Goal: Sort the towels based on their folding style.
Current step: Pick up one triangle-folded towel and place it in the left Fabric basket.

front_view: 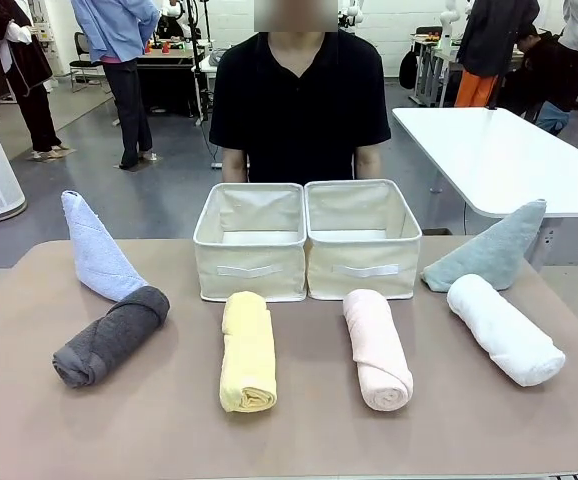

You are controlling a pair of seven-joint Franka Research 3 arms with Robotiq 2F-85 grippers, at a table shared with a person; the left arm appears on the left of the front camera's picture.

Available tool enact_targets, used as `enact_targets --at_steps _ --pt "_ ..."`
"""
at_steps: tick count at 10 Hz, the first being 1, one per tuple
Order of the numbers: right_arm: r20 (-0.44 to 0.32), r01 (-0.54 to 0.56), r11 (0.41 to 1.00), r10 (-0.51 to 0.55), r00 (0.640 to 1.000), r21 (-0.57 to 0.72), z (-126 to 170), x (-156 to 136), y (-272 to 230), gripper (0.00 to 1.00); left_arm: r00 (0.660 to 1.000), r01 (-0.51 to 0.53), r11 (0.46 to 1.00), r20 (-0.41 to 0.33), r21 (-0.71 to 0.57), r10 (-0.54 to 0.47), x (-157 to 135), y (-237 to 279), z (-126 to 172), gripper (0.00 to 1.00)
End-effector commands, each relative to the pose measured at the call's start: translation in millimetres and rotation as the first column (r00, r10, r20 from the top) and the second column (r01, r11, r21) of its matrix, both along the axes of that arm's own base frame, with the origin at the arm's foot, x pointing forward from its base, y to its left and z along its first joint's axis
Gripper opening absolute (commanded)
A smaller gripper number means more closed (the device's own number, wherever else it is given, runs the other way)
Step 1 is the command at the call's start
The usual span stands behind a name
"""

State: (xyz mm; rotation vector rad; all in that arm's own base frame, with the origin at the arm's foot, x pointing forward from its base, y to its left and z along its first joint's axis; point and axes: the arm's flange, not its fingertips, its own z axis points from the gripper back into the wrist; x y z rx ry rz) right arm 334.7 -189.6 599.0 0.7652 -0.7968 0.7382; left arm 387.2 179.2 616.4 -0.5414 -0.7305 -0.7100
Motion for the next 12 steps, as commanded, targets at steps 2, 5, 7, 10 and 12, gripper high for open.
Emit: enact_targets --at_steps 2,5,7,10,12 --pt "0.002 -0.01 1.0 0.01 1.0 -0.012 2.1 -3.6 0.3 1.0 1.0 0.017 1.0 0.006 -0.007 -0.017 1.7 -4.0 0.1 1.0" --pt "0.002 -0.01 1.0 0.01 1.0 -0.012 2.1 -3.6 0.3 1.0 1.0 0.017 1.0 0.006 -0.007 -0.017 1.7 -4.0 0.1 1.0" --pt "0.002 -0.01 1.0 0.01 1.0 -0.012 2.1 -3.6 0.3 1.0 1.0 0.017 1.0 0.006 -0.007 -0.017 1.7 -4.0 0.1 1.0" --pt "-0.017 0.007 1.0 -0.007 1.0 -0.026 2.9 -5.3 2.0 1.0 0.999 0.032 0.998 0.028 -0.047 -0.03 -3.9 6.2 7.8 1.0" --pt "-0.01 -0.069 0.996 0.07 0.998 0.055 -3.5 -3.4 1.0 1.0 0.994 0.095 0.982 0.065 -0.165 -0.085 -8.3 11.7 13.0 1.0"
